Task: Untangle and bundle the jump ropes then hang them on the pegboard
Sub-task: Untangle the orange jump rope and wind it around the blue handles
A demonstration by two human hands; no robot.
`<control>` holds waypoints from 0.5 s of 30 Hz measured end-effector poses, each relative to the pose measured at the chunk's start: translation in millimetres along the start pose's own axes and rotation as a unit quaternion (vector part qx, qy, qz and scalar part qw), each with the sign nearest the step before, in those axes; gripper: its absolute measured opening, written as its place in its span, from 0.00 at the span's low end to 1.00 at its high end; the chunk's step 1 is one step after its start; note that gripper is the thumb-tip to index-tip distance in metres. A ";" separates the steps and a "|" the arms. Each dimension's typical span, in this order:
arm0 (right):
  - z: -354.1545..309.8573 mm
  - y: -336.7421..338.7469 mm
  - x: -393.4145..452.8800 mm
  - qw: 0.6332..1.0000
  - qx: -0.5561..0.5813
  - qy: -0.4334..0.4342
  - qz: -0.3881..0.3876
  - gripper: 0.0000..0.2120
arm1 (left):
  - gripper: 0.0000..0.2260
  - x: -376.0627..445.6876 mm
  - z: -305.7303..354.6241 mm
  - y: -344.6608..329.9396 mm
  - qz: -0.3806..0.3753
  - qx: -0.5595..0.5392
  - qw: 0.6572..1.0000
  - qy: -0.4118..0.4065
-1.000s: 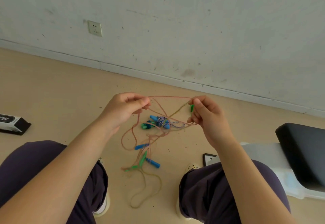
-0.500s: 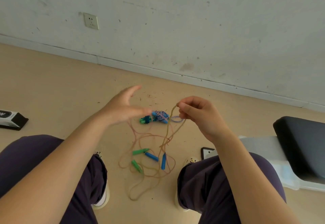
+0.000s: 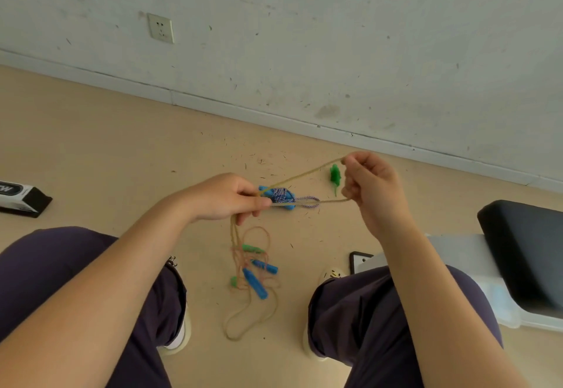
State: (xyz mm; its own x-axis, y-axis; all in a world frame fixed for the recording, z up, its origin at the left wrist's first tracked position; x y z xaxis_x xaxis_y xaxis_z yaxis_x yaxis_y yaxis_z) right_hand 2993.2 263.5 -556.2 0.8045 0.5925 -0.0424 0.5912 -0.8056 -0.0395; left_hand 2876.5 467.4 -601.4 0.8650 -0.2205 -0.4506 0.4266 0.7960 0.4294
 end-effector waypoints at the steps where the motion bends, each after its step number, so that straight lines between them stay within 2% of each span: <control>1: -0.3 8.4 -0.6 0.999 -0.034 -0.008 0.021 0.06 | 0.16 -4.5 -4.9 8.0 0.018 0.013 1.000 0.013; 3: 0.2 18.7 -1.9 0.992 -0.112 -0.031 0.041 0.05 | 0.17 -12.8 -7.3 21.2 0.063 -0.019 0.998 -0.016; 4: 1.4 18.8 -2.2 0.989 -0.138 -0.043 0.037 0.05 | 0.17 -16.1 -5.8 26.5 0.087 -0.077 0.991 -0.059; 6: 5.1 8.3 -2.3 0.984 -0.169 -0.062 -0.004 0.05 | 0.16 -19.7 -2.6 31.5 0.112 -0.203 0.963 -0.137; 7: 6.8 0.4 -2.7 0.979 -0.191 -0.067 -0.027 0.06 | 0.16 -18.7 -2.2 29.7 0.110 -0.227 0.957 -0.147; 9: 10.9 -13.5 -4.1 0.965 -0.242 -0.068 -0.070 0.11 | 0.15 -13.8 -0.3 18.2 0.085 -0.190 0.970 -0.123; 11: 12.7 -28.8 -5.8 0.953 -0.274 -0.056 -0.117 0.21 | 0.15 -7.5 3.7 3.8 0.056 -0.150 0.981 -0.105; 13: 14.4 -48.1 -8.9 0.943 -0.282 -0.037 -0.174 0.29 | 0.16 -0.8 9.3 -9.1 0.028 -0.159 0.981 -0.104; 15: 21.2 -67.9 -12.3 0.934 -0.273 -0.029 -0.229 0.28 | 0.17 3.9 15.1 -19.9 -0.006 -0.174 0.980 -0.100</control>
State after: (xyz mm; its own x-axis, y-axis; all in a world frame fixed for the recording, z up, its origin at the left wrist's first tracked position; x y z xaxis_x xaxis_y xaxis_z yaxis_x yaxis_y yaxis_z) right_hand 2941.9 311.1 -574.2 0.4656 0.8618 -0.2011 0.8262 -0.3418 0.4479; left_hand 2875.3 442.2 -599.9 0.9096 -0.3102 -0.2766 0.3521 0.9287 0.1162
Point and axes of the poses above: each hand's wrist, its own x-axis towards the middle knuckle, its own y-axis out of the back of the hand, z = x × y, the point moved 8 cm from there along x, towards the middle knuckle, and after that the axes turned 15 degrees about -z, right-handed, at the moved point
